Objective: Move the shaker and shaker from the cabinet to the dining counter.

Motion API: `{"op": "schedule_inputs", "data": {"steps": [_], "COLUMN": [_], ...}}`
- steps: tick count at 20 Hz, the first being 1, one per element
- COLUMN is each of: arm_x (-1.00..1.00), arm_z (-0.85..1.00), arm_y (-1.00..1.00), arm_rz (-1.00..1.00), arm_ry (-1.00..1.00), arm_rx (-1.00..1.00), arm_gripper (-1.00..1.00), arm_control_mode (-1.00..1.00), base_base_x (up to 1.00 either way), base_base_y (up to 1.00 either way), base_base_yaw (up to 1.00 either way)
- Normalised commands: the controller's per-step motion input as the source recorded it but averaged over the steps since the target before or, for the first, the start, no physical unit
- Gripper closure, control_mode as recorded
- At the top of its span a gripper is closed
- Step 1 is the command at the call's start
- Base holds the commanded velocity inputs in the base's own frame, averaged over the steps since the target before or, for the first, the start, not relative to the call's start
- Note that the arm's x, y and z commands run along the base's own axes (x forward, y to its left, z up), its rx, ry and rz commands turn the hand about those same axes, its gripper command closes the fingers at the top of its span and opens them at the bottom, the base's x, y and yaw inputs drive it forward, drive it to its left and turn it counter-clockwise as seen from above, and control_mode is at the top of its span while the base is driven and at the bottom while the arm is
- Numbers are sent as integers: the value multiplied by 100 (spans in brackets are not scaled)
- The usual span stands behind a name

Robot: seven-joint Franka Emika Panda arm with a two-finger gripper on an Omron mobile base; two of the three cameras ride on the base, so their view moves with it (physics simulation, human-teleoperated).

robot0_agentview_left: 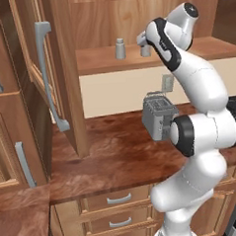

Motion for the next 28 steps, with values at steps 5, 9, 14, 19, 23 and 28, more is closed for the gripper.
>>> {"op": "schedule_inputs", "data": {"steps": [5, 9, 14, 19, 23, 28], "arm_x": [29, 26, 15, 9, 8, 4], "arm_z": [-8, -6, -7, -12, -12, -5], "arm_y": [0, 0, 0, 0, 2, 1], "arm_rz": [0, 0, 0, 0, 0, 0], "arm_ry": [1, 1, 0, 0, 0, 0], "arm_rx": [0, 0, 0, 0, 0, 0], "arm_gripper": [-100, -100, -100, -100, 100, 100], "arm_control_mode": [-100, -100, -100, -100, -100, -100], "base_base_x": [0, 0, 0, 0, 0, 0], "base_base_y": [0, 0, 0, 0, 0, 0], "base_base_yaw": [0, 0, 0, 0, 0, 0]}}
